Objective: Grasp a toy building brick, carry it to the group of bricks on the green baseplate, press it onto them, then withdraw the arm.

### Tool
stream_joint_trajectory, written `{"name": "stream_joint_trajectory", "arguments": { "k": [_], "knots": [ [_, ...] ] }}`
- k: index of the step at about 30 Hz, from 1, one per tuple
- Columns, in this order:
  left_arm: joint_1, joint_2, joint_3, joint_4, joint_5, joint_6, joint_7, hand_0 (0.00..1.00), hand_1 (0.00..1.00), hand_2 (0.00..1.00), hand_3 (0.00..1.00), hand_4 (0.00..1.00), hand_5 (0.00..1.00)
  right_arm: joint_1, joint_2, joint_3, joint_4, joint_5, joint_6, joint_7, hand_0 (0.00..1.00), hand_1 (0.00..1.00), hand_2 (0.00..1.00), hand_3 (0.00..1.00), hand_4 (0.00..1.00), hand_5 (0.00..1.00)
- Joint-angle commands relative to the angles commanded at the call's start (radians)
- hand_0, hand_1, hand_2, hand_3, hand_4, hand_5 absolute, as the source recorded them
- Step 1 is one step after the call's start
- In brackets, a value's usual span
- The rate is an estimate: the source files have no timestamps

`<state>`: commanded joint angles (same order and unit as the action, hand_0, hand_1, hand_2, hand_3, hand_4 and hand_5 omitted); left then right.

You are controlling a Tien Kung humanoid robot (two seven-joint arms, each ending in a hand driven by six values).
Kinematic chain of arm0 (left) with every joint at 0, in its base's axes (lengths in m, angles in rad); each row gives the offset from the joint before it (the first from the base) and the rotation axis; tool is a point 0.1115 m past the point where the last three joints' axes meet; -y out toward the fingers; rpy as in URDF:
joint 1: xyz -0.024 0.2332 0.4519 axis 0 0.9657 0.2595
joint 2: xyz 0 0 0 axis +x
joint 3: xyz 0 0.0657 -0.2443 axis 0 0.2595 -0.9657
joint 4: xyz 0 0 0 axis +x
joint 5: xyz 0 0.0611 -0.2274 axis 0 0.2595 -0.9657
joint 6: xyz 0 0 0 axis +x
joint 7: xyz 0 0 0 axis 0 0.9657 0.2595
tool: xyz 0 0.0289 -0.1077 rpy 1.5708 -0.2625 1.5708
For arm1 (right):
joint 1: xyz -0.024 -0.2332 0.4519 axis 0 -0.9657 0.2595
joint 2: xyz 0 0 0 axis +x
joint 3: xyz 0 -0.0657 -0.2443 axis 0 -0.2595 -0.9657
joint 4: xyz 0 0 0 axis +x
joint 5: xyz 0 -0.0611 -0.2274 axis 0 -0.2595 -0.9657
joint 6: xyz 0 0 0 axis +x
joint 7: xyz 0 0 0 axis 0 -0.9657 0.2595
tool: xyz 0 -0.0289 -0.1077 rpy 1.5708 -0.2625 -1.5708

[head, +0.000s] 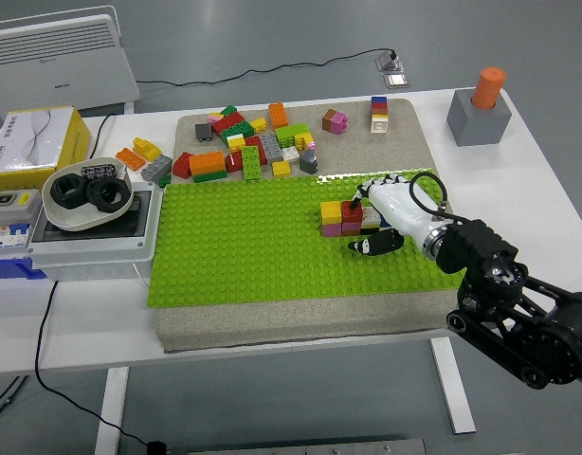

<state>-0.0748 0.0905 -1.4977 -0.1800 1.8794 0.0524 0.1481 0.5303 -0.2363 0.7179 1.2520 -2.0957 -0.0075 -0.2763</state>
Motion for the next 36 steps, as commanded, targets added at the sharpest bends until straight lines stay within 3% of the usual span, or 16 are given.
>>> {"name": "stream_joint_trajectory", "arguments": {
  "k": [20, 25, 31, 32, 36],
  "knots": [
    [-0.001, 0.001, 0.002, 0.0, -0.003, 0.001, 0.0, 0.717, 0.595, 0.503, 0.611, 0.661, 0.589, -0.014, -0.004, 0.077, 0.02, 0.031, -0.078, 0.031, 0.998, 0.897, 0.878, 0.654, 0.887, 0.355],
    [-0.003, 0.0, 0.008, 0.0, 0.001, 0.004, 0.004, 0.717, 0.595, 0.503, 0.611, 0.661, 0.589, -0.079, -0.011, 0.13, 0.052, 0.094, -0.151, 0.063, 0.998, 0.897, 0.878, 0.654, 0.887, 0.355],
    [-0.004, -0.002, 0.018, 0.0, -0.008, 0.014, 0.008, 0.717, 0.597, 0.504, 0.611, 0.658, 0.588, -0.213, -0.053, 0.239, 0.158, 0.157, -0.27, 0.121, 0.969, 0.87, 0.866, 0.659, 0.881, 0.348],
    [-0.004, -0.002, 0.019, 0.0, -0.01, 0.015, 0.009, 0.717, 0.596, 0.506, 0.609, 0.653, 0.595, -0.234, -0.06, 0.254, 0.171, 0.164, -0.284, 0.129, 0.876, 0.803, 0.827, 0.685, 0.856, 0.31],
    [-0.004, -0.002, 0.022, 0.0, -0.011, 0.014, 0.008, 0.717, 0.596, 0.506, 0.609, 0.653, 0.595, -0.317, -0.082, 0.314, 0.203, 0.19, -0.337, 0.162, 0.876, 0.803, 0.827, 0.685, 0.856, 0.31]
  ]
}}
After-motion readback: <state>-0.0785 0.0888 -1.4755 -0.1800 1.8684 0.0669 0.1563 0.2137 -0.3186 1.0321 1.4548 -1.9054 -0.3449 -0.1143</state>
